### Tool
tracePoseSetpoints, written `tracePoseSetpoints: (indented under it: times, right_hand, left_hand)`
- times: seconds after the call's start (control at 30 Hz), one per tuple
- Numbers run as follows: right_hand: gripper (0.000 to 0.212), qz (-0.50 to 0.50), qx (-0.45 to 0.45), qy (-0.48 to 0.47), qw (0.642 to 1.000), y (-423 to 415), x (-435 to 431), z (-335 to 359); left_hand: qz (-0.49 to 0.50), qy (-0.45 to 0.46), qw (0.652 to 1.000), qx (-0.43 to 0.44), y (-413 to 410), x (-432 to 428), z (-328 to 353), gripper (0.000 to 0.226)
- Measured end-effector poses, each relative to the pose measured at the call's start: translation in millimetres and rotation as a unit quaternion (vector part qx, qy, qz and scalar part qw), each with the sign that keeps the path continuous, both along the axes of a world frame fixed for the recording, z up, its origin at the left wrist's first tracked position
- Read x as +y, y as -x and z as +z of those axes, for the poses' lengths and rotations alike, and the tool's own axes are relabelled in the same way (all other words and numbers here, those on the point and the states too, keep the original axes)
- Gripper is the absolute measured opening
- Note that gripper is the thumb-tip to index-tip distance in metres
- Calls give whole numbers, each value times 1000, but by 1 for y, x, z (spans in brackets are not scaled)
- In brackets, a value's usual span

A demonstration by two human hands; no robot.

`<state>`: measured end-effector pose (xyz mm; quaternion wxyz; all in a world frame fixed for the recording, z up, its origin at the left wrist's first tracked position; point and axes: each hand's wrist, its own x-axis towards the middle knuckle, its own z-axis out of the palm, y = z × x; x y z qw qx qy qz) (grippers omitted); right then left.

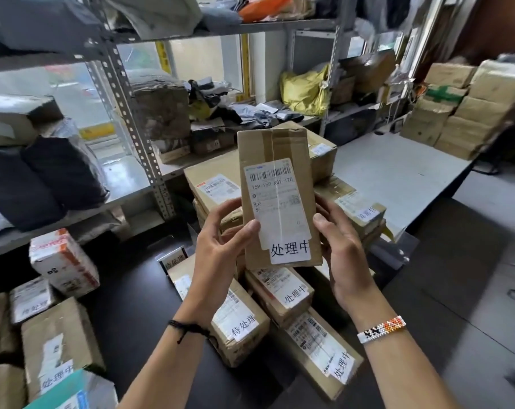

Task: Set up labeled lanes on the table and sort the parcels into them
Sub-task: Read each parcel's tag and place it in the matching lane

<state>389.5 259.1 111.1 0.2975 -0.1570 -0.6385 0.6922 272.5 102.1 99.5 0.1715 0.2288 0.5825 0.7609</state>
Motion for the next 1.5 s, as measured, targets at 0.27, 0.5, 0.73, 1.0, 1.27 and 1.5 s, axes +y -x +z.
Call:
tracePoseSetpoints:
  times: [0.27,0.5,0.73,1.0,1.27,1.5]
  right_hand:
    - [35,-18,-13,15,1000,-19,26,-17]
    - [52,-22,-49,79,995,-46,56,-36]
    - [39,-19,-124,108,986,-73,80,-67]
    - [30,46,-234,141,961,-65,72,-104]
    - [39,57,-253,147,955,-30,63,-127]
    - [31,72,-268,126,952,-14,68,-126]
  left_hand:
    - [-35,18,999,9,-15,23,-18,68]
    - [-55,65,996,-21,-31,38,-44,56]
    - [-95,141,983,-73,-56,48,-71,65]
    - [-114,236,953,-154,-63,32,-112,52]
    - [-58,273,944,-177,-39,26,-127,40]
    - [-42,258,944,-201,-29,27,-128,39]
